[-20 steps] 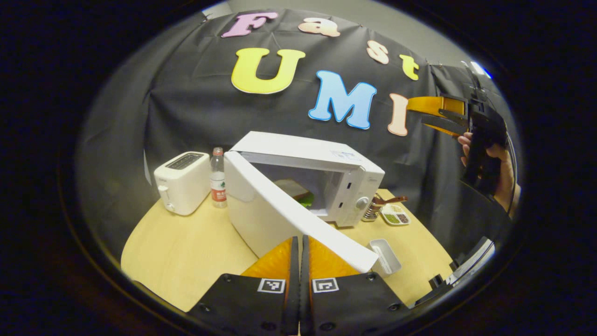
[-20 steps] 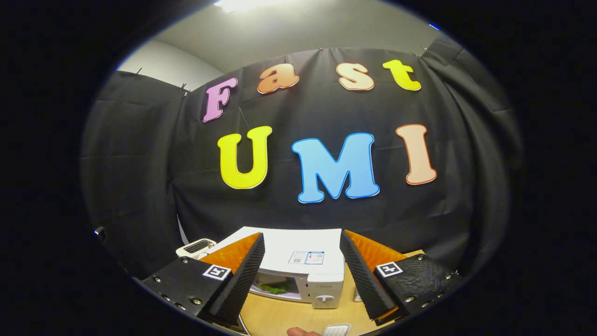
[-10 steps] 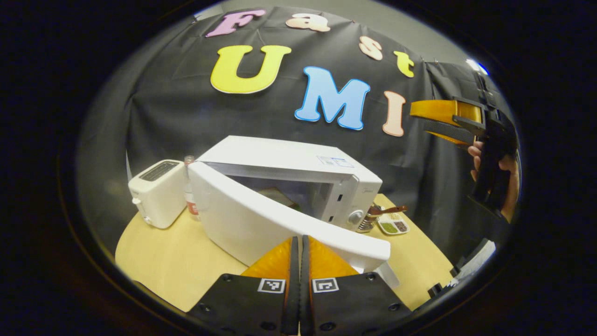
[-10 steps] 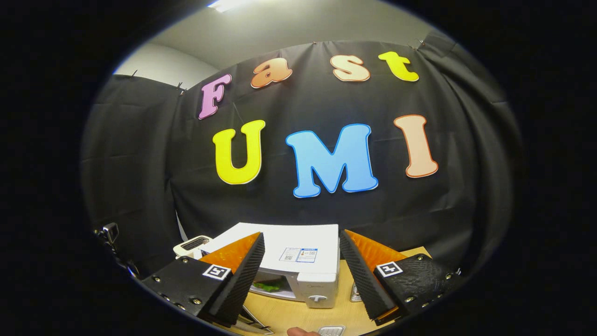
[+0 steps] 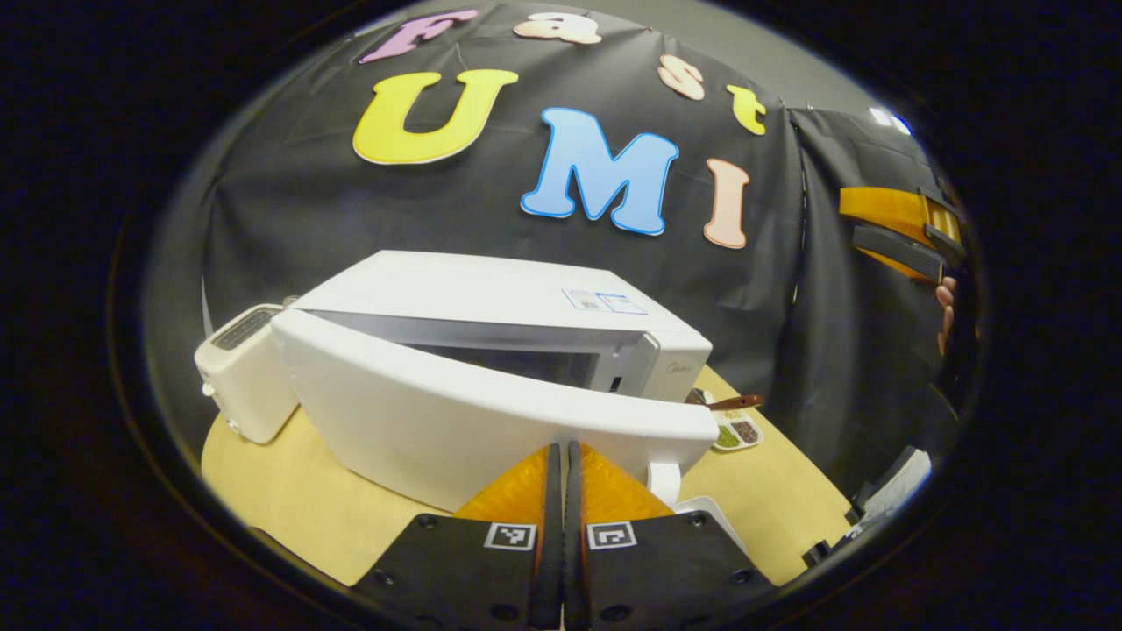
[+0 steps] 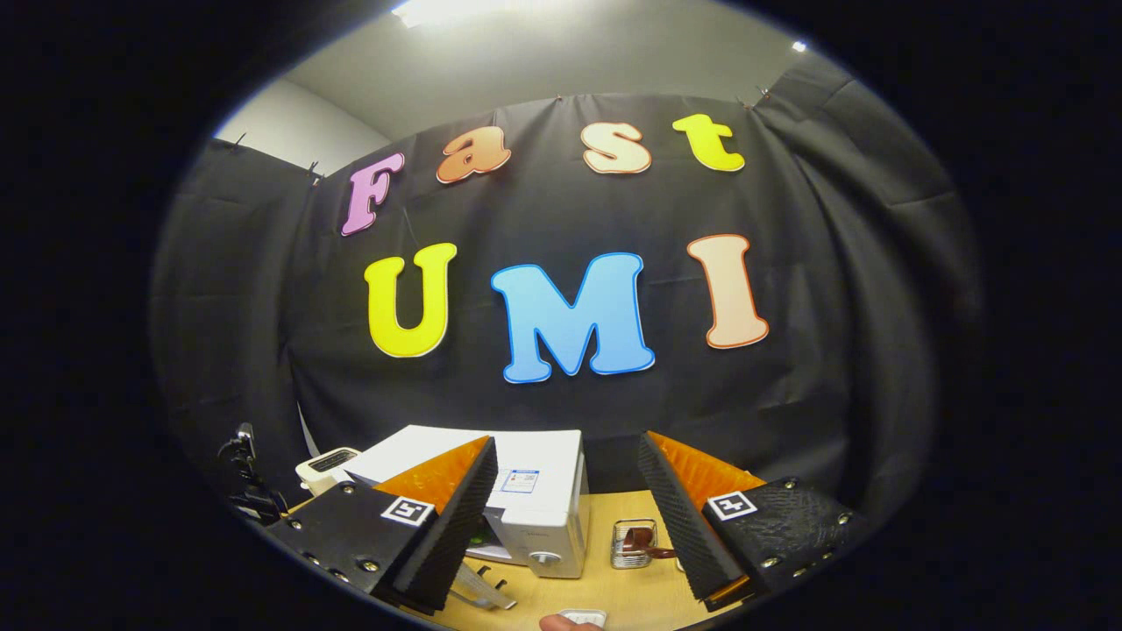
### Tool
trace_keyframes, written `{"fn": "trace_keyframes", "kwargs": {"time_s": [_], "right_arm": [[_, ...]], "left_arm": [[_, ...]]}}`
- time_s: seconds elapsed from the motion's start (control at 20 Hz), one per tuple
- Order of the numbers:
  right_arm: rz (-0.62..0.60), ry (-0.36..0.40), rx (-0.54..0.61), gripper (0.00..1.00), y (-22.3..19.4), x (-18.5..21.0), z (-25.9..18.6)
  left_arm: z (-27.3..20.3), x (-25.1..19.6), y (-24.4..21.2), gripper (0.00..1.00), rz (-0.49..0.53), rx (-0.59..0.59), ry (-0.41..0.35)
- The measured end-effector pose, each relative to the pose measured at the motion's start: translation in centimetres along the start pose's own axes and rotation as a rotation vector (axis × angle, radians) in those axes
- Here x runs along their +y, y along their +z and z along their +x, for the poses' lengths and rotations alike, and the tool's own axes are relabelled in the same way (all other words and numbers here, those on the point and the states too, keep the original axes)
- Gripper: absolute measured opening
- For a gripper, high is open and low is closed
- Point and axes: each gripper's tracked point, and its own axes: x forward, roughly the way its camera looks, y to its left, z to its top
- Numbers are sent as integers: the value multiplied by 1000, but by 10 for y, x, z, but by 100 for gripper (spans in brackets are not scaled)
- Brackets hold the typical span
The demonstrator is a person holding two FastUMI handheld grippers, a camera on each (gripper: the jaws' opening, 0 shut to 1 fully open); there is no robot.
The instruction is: Open the microwave oven with the left hand, put the food in, and close the microwave oven.
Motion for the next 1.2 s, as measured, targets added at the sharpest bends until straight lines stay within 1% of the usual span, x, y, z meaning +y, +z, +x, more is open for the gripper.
{"fn": "trace_keyframes", "kwargs": {"time_s": [0.25, 0.45, 0.7, 0.95, 1.1, 1.15, 1.2], "right_arm": [[-10, -74, 12, 98, -3, -39, -17], [-13, -104, 13, 97, 0, -59, -26], [-4, -112, 20, 97, -5, -77, -26], [-11, -98, 22, 98, -8, -87, -21], [-6, -88, 27, 97, -11, -91, -15], [-4, -85, 29, 98, -13, -92, -15], [-4, -84, 30, 98, -13, -94, -15]], "left_arm": [[37, -19, 9, 7, -15, -3, -30], [56, -29, 21, 7, -22, -18, -41], [70, -33, 28, 7, -20, -22, -32], [76, -31, 28, 7, -38, -26, -8], [82, -33, 24, 7, -23, -18, 0], [84, -34, 22, 9, -22, -8, 4], [83, -33, 22, 7, -14, -11, 6]]}}
